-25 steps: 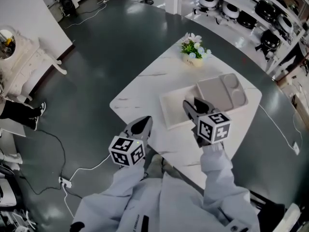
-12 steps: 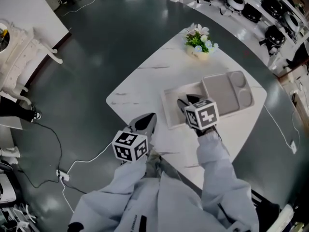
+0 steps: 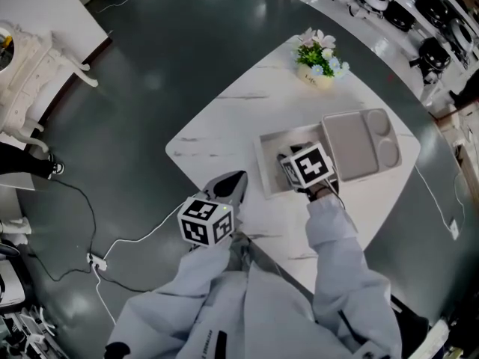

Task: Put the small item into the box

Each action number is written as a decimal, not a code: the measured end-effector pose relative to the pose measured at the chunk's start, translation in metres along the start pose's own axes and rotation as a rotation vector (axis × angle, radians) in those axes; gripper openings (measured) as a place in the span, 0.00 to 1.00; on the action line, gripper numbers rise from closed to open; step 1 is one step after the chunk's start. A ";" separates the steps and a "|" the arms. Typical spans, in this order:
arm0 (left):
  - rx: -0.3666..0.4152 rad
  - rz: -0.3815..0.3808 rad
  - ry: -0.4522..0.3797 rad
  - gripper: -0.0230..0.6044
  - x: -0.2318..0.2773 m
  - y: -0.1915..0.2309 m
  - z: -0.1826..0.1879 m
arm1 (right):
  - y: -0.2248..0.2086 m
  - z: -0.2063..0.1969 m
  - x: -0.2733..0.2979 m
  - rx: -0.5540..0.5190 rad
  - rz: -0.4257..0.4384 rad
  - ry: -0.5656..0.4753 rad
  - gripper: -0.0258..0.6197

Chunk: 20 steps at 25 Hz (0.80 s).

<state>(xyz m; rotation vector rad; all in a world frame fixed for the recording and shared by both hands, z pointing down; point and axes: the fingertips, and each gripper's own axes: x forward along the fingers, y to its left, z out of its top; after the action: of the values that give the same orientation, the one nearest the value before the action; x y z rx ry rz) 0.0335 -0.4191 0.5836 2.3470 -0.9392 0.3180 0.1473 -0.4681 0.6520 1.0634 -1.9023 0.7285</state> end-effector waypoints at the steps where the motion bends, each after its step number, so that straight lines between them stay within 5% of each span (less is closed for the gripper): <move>1: -0.001 0.000 0.002 0.03 0.001 0.001 0.000 | 0.000 -0.002 0.002 -0.001 0.001 0.013 0.23; 20: -0.009 -0.003 0.003 0.03 0.004 0.008 0.003 | -0.007 -0.011 0.018 -0.019 -0.048 0.085 0.28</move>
<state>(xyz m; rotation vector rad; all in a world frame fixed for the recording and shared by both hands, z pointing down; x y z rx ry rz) 0.0309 -0.4271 0.5861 2.3384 -0.9341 0.3157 0.1513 -0.4703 0.6738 1.0465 -1.8028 0.7163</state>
